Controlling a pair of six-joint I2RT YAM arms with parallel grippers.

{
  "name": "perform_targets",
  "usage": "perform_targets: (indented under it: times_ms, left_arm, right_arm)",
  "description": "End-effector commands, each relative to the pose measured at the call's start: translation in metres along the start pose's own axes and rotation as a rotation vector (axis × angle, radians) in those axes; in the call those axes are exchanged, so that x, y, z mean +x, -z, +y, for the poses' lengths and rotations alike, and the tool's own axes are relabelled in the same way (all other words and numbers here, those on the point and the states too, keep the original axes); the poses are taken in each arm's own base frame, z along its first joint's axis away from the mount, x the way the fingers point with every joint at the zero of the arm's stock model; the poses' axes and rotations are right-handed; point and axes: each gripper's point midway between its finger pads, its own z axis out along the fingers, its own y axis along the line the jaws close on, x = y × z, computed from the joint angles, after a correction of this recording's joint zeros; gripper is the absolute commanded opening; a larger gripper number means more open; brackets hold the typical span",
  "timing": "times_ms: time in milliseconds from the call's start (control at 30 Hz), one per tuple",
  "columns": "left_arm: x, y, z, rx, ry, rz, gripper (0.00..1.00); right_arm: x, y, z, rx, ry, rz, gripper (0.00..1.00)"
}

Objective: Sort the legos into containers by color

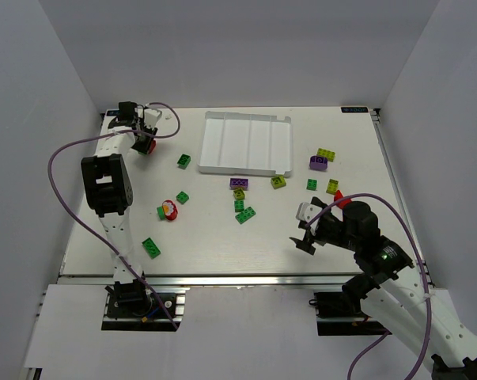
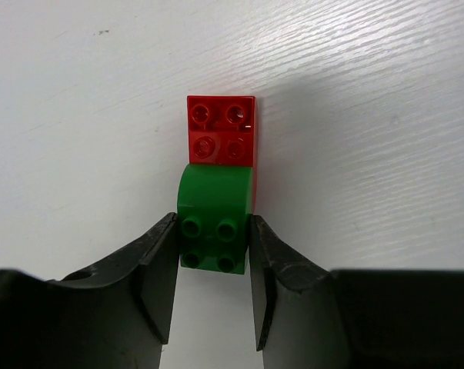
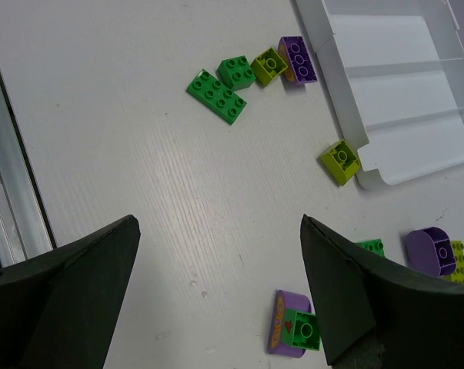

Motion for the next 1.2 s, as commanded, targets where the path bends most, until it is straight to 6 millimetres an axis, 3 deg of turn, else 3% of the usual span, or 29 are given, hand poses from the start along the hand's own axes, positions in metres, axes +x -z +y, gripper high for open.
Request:
perform_targets:
  times_ms: [0, 133, 167, 233, 267, 333, 367, 400, 467, 500, 533, 567, 600, 667, 700, 733, 800, 833, 933, 967, 1167]
  left_arm:
    - [-0.042, 0.024, -0.001, 0.028, 0.047, -0.126, 0.0]
    - [-0.067, 0.045, -0.011, 0.09, 0.13, -0.231, 0.0]
    - [-0.079, 0.06, -0.011, 0.095, 0.168, -0.272, 0.0]
    - [-0.084, 0.069, -0.022, 0.124, 0.203, -0.323, 0.0]
    - [-0.096, 0.093, -0.023, 0.128, 0.231, -0.375, 0.0]
    - [-0.097, 0.104, -0.037, 0.155, 0.317, -0.438, 0.0]
    - [-0.119, 0.138, -0.033, 0.142, 0.315, -0.56, 0.0]
    - [-0.105, 0.136, -0.051, 0.181, 0.338, -0.552, 0.0]
    - [-0.118, 0.163, -0.06, 0.196, 0.37, -0.645, 0.0]
    - [-0.128, 0.191, -0.073, 0.217, 0.347, -0.7, 0.0]
    - [-0.121, 0.193, -0.088, 0.253, 0.364, -0.689, 0.0]
    - [-0.132, 0.208, -0.105, 0.288, 0.335, -0.736, 0.0]
    - [-0.14, 0.231, -0.127, 0.331, 0.298, -0.778, 0.0]
    - [-0.142, 0.25, -0.157, 0.434, 0.287, -0.806, 0.0]
    - [-0.145, 0.262, -0.175, 0.495, 0.277, -0.828, 0.0]
    - [-0.147, 0.284, -0.188, 0.567, 0.304, -0.863, 0.0]
    - [-0.137, 0.301, -0.223, 0.701, 0.271, -0.907, 0.0]
    - [-0.135, 0.321, -0.234, 0.752, 0.272, -0.947, 0.0]
    - [-0.113, 0.346, -0.273, 0.889, 0.227, -1.007, 0.0]
    - [-0.106, 0.348, -0.282, 0.917, 0.215, -1.013, 0.0]
    - [-0.082, 0.375, -0.342, 1.106, 0.097, -0.982, 0.0]
  right_arm:
    - [-0.014, 0.0, -0.009, 0.036, 0.019, -0.047, 0.9]
    - [-0.019, -0.002, -0.013, 0.059, -0.014, -0.062, 0.89]
    - [-0.018, -0.002, -0.014, 0.063, -0.026, -0.061, 0.89]
    - [-0.019, -0.003, -0.019, 0.088, -0.05, -0.058, 0.89]
    - [-0.02, -0.004, -0.021, 0.101, -0.073, -0.063, 0.89]
    - [-0.019, -0.006, -0.026, 0.121, -0.105, -0.053, 0.9]
    - [-0.025, -0.007, -0.032, 0.15, -0.155, -0.067, 0.89]
    - [-0.024, -0.007, -0.04, 0.19, -0.185, -0.056, 0.89]
    - [-0.028, -0.012, -0.044, 0.183, -0.212, -0.05, 0.89]
    - [-0.04, -0.012, -0.045, 0.163, -0.229, -0.079, 0.89]
    - [-0.041, -0.019, -0.043, 0.13, -0.251, -0.071, 0.89]
    - [-0.046, -0.022, -0.043, 0.1, -0.266, -0.078, 0.87]
    - [-0.064, -0.022, -0.042, 0.05, -0.285, -0.113, 0.8]
    - [-0.066, -0.037, -0.039, -0.036, -0.318, -0.088, 0.74]
    - [-0.086, -0.037, -0.04, -0.094, -0.293, -0.129, 0.69]
    - [-0.085, -0.047, -0.039, -0.143, -0.294, -0.116, 0.67]
    - [-0.102, -0.049, -0.031, -0.271, -0.251, -0.17, 0.71]
    - [-0.11, -0.052, -0.035, -0.299, -0.238, -0.177, 0.73]
    - [-0.126, -0.057, -0.049, -0.336, -0.313, -0.236, 0.82]
    - [-0.13, -0.055, -0.052, -0.357, -0.337, -0.264, 0.88]
    - [-0.138, -0.047, -0.052, -0.444, -0.417, -0.347, 0.89]
